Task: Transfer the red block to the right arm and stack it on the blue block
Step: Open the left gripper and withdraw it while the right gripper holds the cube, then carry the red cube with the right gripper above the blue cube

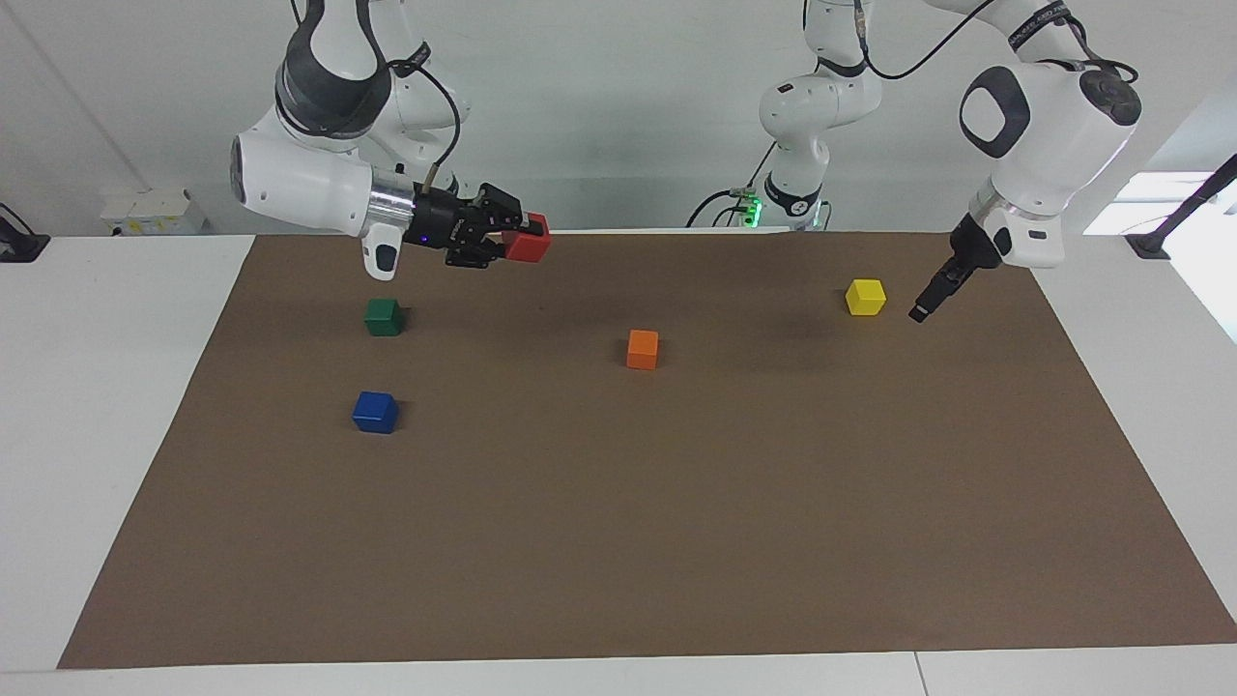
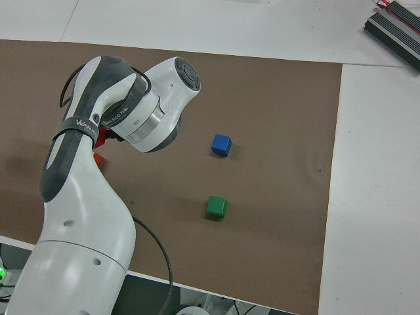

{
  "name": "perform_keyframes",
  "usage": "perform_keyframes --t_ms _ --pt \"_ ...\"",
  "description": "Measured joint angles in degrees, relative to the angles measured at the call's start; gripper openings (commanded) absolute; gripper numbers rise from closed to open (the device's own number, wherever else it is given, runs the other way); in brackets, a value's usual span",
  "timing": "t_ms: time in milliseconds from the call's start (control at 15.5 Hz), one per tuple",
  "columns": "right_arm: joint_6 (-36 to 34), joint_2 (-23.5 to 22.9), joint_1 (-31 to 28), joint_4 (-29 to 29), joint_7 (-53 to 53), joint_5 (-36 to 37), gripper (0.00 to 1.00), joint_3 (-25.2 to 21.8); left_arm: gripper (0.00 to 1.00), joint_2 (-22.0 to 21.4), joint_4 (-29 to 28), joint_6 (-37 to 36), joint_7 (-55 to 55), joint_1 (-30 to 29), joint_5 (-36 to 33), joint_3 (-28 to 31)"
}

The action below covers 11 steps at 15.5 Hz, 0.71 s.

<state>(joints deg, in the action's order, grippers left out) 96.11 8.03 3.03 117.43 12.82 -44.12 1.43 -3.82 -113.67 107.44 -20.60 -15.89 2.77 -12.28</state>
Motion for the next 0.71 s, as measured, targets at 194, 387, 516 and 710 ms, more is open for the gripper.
perform_keyframes --t_ms 194,387,516,710 --pt "0.0 0.1 -0.1 -2.2 -3.1 13.7 0.0 0.0 1.0 3.1 3.5 -0.8 8.8 0.0 -3.5 0.0" --pt "0.9 0.1 -0.1 -2.5 -7.0 26.4 0.0 0.2 1.0 4.7 6.5 -4.1 10.7 0.3 -4.3 -0.5" --pt "4.5 -0.1 0.1 -2.4 -10.8 34.3 0.0 0.4 1.0 4.7 6.8 -5.3 10.8 0.8 -4.4 -0.8" --pt "8.0 -1.3 0.0 -2.2 -13.9 40.3 0.0 0.4 1.0 4.2 6.7 -6.2 10.8 1.2 -4.4 -1.1"
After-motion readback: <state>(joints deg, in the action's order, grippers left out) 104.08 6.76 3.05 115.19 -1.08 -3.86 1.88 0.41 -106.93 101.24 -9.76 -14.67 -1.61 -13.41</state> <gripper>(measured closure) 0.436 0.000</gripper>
